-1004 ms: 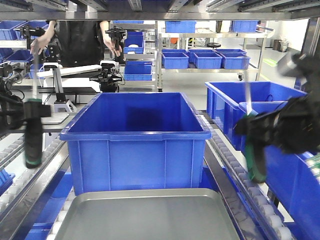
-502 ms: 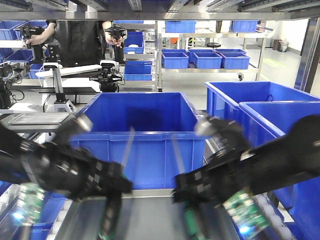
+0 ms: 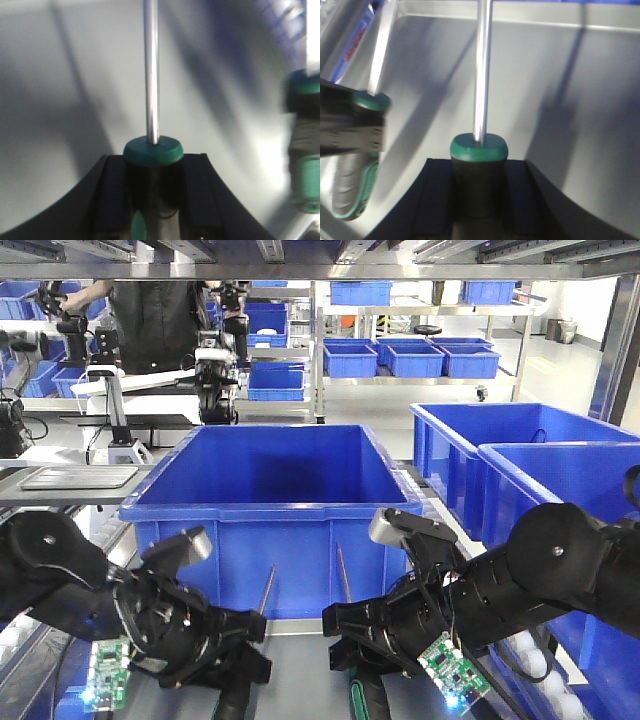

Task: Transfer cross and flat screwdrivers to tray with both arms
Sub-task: 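Lower both grippers with screwdrivers down onto the grey metal tray, then open the left gripper to release its screwdriver and withdraw it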

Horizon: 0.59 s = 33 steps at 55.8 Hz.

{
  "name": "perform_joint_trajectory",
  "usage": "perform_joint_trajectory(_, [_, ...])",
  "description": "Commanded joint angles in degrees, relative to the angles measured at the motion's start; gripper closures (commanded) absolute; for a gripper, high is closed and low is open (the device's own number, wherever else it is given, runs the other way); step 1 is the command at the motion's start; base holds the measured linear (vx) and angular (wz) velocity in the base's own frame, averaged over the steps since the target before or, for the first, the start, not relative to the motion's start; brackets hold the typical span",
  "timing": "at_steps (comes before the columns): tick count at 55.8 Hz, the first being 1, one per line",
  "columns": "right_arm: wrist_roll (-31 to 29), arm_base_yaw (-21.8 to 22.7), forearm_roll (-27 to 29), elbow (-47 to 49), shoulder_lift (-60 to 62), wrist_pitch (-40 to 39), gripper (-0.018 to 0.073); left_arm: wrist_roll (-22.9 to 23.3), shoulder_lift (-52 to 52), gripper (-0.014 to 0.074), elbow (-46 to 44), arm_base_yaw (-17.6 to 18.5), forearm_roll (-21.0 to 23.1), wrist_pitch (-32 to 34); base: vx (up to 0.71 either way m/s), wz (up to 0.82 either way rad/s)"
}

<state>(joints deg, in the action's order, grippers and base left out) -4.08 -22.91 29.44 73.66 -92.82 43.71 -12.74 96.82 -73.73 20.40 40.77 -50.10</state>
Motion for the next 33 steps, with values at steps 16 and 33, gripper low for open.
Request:
perform_joint_trajectory(16, [-0.55, 0.32, -2.26, 1.77, 2.30, -2.95, -0.0045, 0.00, -2.39, -0.0056, -2.13, 0.09, 0.86, 3.18, 0.00, 0.00])
perform_joint_trajectory(33, [-0.55, 0.32, -1.76, 1.77, 2.57, -2.95, -0.0038, -3.06, -10.87, -0.0018, -2.13, 0.09, 0.88, 13.46, 0.00, 0.00])
